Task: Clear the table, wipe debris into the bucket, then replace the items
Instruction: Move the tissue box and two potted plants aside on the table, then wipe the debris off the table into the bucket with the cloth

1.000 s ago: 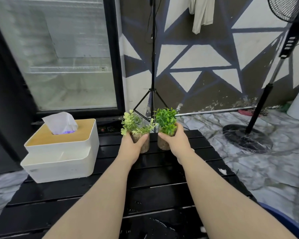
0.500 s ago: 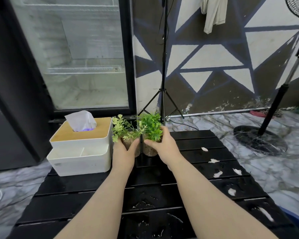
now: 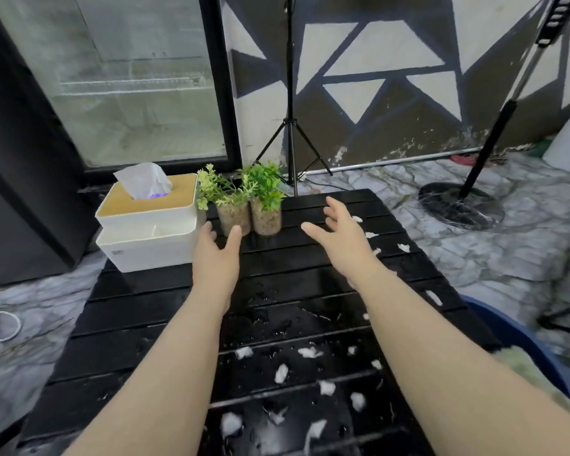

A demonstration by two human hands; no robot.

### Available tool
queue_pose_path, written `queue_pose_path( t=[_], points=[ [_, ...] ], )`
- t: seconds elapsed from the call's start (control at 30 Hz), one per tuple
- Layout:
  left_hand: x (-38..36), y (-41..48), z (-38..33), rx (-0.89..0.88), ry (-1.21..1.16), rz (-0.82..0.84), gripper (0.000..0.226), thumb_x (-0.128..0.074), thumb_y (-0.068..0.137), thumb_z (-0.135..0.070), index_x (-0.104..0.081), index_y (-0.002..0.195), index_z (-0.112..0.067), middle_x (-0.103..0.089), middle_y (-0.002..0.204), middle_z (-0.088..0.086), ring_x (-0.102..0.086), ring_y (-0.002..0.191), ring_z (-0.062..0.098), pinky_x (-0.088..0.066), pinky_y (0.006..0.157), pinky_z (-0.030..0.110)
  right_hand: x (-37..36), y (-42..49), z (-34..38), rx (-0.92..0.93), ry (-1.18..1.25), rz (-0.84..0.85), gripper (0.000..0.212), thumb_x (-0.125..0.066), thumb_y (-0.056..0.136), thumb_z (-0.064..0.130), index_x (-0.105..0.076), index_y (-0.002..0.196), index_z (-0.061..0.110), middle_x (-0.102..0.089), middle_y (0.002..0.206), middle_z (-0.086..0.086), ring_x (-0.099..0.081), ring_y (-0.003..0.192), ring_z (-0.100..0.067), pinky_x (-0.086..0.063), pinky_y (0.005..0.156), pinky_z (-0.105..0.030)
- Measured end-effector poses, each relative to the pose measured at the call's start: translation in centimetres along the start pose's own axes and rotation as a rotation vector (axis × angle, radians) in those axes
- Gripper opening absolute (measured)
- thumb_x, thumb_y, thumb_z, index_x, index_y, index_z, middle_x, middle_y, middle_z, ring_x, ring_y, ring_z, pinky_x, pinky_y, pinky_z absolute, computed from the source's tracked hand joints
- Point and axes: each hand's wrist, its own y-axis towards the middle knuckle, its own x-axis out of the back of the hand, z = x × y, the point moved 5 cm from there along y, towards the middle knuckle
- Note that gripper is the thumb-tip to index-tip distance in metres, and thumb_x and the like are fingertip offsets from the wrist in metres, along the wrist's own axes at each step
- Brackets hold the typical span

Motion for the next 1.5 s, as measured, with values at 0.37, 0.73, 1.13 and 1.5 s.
queue_pose_path(
  t=[0.37, 0.73, 1.13, 1.5],
  points=[
    [-5.4, -28.6, -1.8, -0.382, 0.502, 0.466, 0.038, -0.047, 0.091, -0.031, -0.047, 0.127, -0.02, -0.051, 0.133, 0.0, -0.04, 0.128, 0.018, -0.028, 0.11, 0.038, 13.2, -23.6, -3.4, 0.088, -0.842, 0.054, 0.046, -0.04, 0.093, 0.048, -0.04, 0.136, 0.032, -0.031, 0.151, 0.008, -0.021, 0.14, -0.012, -0.018, 0.113, -0.033],
    [-10.6, -33.1, -1.1, -0.476, 0.958, 0.428, 0.056, -0.017, 0.095, -0.043, -0.014, 0.145, -0.019, -0.009, 0.157, -0.005, 0.002, 0.145, 0.017, 0.003, 0.115, 0.046, 18.0, -25.9, -7.4, 0.045, -0.947, -0.031, 0.049, -0.038, 0.096, 0.042, -0.032, 0.141, 0.025, -0.024, 0.155, 0.001, -0.013, 0.143, -0.017, -0.015, 0.112, -0.043],
    [-11.0, -33.2, -0.1, -0.436, 0.958, 0.467, 0.055, -0.016, 0.096, -0.041, -0.01, 0.146, -0.019, -0.007, 0.157, -0.003, 0.003, 0.144, 0.016, 0.001, 0.116, 0.045, 17.6, -22.6, -9.0, -0.001, -1.093, 0.136, 0.071, -0.028, 0.084, 0.068, -0.014, 0.145, 0.035, -0.005, 0.158, 0.003, 0.008, 0.144, -0.017, 0.009, 0.113, -0.051],
    [-10.6, -33.0, -0.8, -0.486, 0.997, 0.397, 0.055, -0.013, 0.095, -0.04, -0.013, 0.145, -0.017, -0.015, 0.156, -0.001, 0.0, 0.144, 0.02, 0.009, 0.113, 0.049, 16.6, -23.1, -8.3, -0.025, -0.897, 0.052, 0.043, -0.033, 0.1, 0.015, -0.029, 0.143, 0.014, -0.026, 0.154, -0.007, -0.013, 0.143, -0.022, -0.02, 0.112, -0.033]
  ],
)
